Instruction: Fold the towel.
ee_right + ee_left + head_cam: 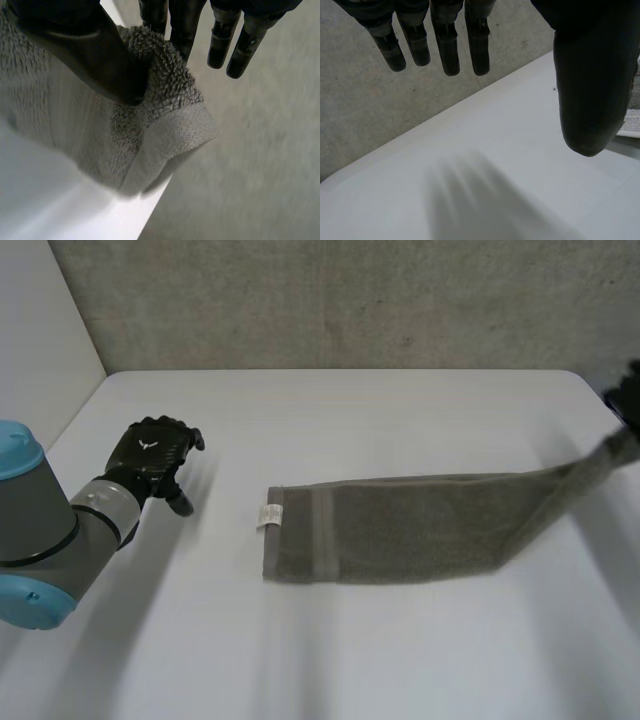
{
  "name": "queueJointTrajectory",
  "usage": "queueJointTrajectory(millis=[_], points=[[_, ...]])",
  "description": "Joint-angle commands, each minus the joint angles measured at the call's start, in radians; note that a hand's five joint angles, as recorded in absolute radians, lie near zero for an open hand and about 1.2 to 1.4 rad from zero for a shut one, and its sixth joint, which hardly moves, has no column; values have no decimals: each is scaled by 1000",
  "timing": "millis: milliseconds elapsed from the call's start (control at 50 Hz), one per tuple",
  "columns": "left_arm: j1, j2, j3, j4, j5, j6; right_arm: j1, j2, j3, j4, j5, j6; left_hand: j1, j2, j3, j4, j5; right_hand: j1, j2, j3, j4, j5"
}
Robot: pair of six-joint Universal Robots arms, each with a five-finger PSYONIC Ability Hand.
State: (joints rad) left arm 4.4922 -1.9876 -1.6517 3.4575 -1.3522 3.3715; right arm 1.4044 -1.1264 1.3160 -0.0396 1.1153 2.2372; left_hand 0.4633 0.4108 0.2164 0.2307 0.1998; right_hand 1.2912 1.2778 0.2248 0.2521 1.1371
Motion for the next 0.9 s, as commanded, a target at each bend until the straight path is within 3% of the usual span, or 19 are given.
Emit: queueJointTrajectory(millis=[20, 40, 80, 140, 240, 380, 400, 420, 440, 580, 640, 780, 900], points=[[-2, 1, -8, 5, -2, 0, 357, -46, -37, 18, 11, 22, -91, -39, -42, -56, -2, 105, 118, -50, -78, 85], [-2, 0, -8, 5, -4, 0, 358, -46, -37, 18, 11, 22, -91, -39, -42, -56, -2, 105, 118, -50, -78, 85], [-2, 1, -8, 5, -5, 0, 514, -17, -41, 9, 18, 24, -91, -39, -42, -56, -2, 105, 118, -50, -78, 85], [-1, 4, -10, 5, -5, 0, 581, 16, -41, 1, 24, 24, -91, -39, -42, -56, -2, 105, 118, -50, -78, 85], [1, 7, -16, 6, -5, -3, 798, 155, -47, -43, 75, 16, -91, -39, -42, -56, -2, 105, 118, -50, -78, 85], [-1, 6, -19, 8, -5, -3, 903, 266, -58, -94, 113, -8, -91, -39, -42, -56, -2, 62, 76, -50, -78, 42], [-2, 6, -20, 8, -4, -3, 907, 272, -61, -95, 132, -7, -91, -39, -42, -56, -2, -580, -567, -50, -78, -601], [-2, 6, -20, 8, -5, -3, 907, 272, -61, -95, 132, -7, -91, -39, -42, -56, -2, -587, -573, -50, -78, -607], [-2, 6, -20, 8, -5, -3, 907, 273, -63, -97, 153, -2, -91, -39, -42, -56, -2, -1117, -1103, -50, -78, -1137], [-25, 4, -13, 11, -4, -4, 892, 244, -52, -85, 222, 29, -91, -39, -42, -56, -2, -1117, -1103, -50, -78, -1137], [-56, 4, -5, 11, -5, -7, 854, 148, -4, -75, 233, 81, -91, -39, -42, -56, -2, -1117, -1103, -50, -78, -1137], [-134, 6, 15, 11, -5, -47, 679, -47, 167, -54, 218, 324, -88, -36, -42, -56, 1, -1117, -1103, -50, -78, -1137], [-211, 6, 29, 11, -4, -75, 564, -104, 295, -51, 189, 394, -88, -36, -42, -56, 1, -1117, -1103, -50, -78, -1137]])
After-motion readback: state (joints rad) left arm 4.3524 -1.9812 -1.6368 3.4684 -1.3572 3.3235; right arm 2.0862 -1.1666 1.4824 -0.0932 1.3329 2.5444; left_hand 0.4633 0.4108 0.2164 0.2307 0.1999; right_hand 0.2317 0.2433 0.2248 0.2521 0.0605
